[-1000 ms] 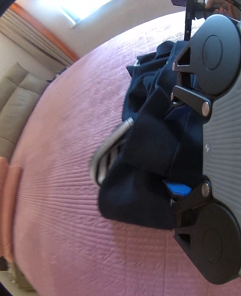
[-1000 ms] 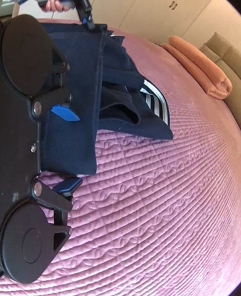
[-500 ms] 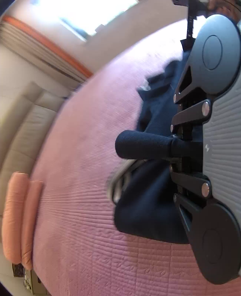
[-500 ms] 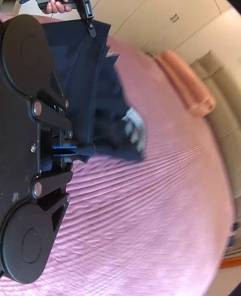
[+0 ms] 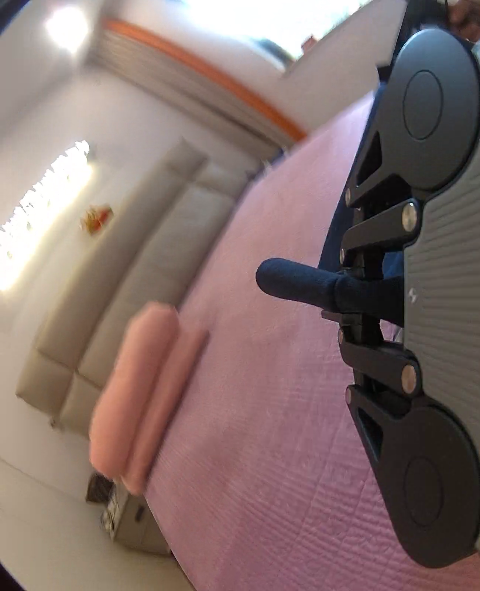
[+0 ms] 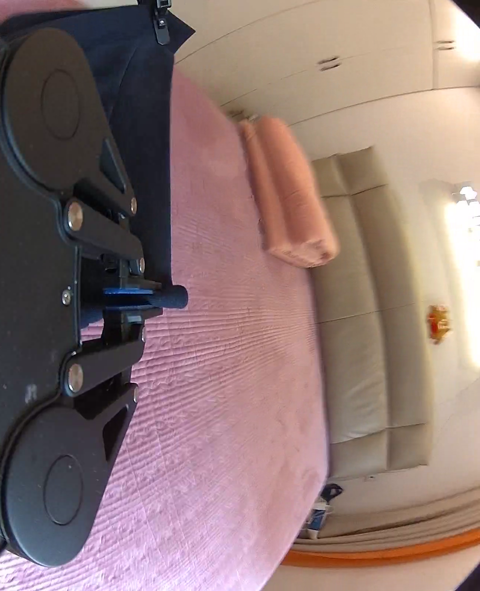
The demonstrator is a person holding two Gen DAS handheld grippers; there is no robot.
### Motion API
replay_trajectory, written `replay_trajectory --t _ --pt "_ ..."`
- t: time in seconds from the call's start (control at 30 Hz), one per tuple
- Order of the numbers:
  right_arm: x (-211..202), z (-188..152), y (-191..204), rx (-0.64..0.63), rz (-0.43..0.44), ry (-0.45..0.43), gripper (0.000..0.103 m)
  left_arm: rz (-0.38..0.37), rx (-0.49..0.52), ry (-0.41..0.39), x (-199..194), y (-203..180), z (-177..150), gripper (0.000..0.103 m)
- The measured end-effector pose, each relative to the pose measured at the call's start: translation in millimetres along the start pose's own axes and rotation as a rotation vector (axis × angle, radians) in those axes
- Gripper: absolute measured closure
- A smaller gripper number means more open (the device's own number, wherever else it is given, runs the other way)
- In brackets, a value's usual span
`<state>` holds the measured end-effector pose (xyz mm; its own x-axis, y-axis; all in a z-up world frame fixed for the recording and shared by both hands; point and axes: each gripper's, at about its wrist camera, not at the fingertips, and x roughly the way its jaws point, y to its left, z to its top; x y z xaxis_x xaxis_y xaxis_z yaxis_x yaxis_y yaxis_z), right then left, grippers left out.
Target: Fold large clothes
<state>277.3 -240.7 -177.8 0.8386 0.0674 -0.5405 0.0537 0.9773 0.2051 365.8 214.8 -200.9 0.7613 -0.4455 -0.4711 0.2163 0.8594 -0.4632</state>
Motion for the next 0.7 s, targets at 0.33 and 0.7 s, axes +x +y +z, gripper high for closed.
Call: replay_trajectory --t 0.33,0.7 --pt "105 -62 -16 0.038 -0.13 0.35 0.055 0.231 0.036 0.2 88 39 -57 0.056" --pt "-8 -34 55 0.015 0.069 0.228 0.094 0.086 0.012 0.06 -10 -9 -45 0.058"
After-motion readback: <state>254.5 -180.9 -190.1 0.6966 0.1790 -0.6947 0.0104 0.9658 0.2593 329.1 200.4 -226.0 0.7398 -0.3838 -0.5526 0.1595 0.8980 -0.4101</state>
